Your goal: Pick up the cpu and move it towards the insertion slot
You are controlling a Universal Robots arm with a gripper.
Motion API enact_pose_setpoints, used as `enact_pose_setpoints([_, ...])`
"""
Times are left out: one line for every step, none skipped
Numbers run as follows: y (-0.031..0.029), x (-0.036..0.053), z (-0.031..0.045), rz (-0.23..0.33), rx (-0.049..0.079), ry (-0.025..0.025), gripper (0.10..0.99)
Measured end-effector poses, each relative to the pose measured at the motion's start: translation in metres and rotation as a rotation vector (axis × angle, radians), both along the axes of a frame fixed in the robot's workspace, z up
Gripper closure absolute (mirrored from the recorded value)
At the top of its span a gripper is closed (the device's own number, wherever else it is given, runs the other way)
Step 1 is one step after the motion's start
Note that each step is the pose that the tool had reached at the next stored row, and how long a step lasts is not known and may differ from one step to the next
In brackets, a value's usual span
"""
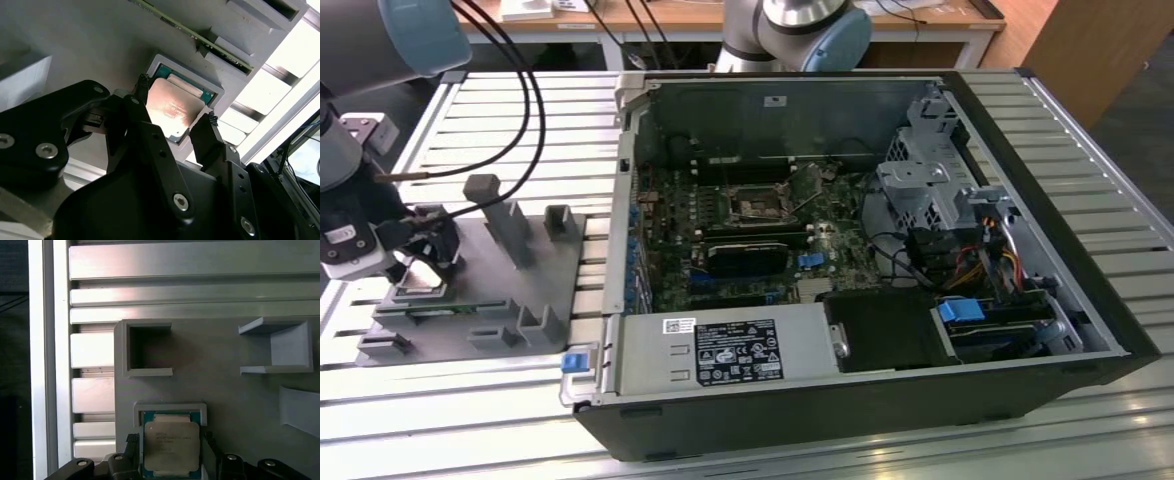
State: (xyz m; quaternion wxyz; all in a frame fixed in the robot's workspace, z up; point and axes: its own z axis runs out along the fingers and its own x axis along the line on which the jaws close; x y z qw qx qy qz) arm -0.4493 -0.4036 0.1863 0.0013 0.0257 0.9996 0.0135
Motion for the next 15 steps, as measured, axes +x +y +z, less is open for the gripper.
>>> enact_pose_setpoints([0.0000,-0.0001,-0.0003,0.001,0.000,0.0000,0.475])
enact_pose_setpoints([0.0000,-0.0002,-0.0006,0.001,0.000,0.0000,0.475])
enact_pose_setpoints([0.0001,-0.0002,-0.0009,0.002,0.000,0.0000,0.475])
enact_pose_setpoints([0.0001,-0.0002,-0.0013,0.003,0.000,-0.0001,0.475])
enact_pose_setpoints([0.0001,-0.0002,-0.0015,0.004,0.000,0.0000,0.475])
enact_pose_setpoints([0.0002,-0.0002,-0.0018,0.004,0.000,0.0000,0.475])
enact_pose_setpoints([0.0002,-0.0002,-0.0019,0.005,0.000,0.0000,0.475])
enact_pose_setpoints([0.0002,-0.0003,-0.0019,0.005,0.000,0.0001,0.475])
enact_pose_setpoints([0.0002,-0.0003,-0.0019,0.005,0.000,0.0001,0.475])
enact_pose_setpoints([0.0002,-0.0003,-0.0019,0.005,0.000,0.0002,0.486])
enact_pose_setpoints([0.0002,-0.0003,-0.0019,0.005,0.000,0.0002,0.486])
enact_pose_setpoints([0.0002,-0.0003,-0.0020,0.005,0.000,0.0001,0.549])
enact_pose_setpoints([0.0002,-0.0003,-0.0020,0.005,0.000,0.0000,0.549])
enact_pose_setpoints([0.0002,-0.0002,-0.0020,0.005,0.000,-0.0002,0.549])
enact_pose_setpoints([0.0003,-0.0002,-0.0018,0.005,0.001,-0.0003,0.549])
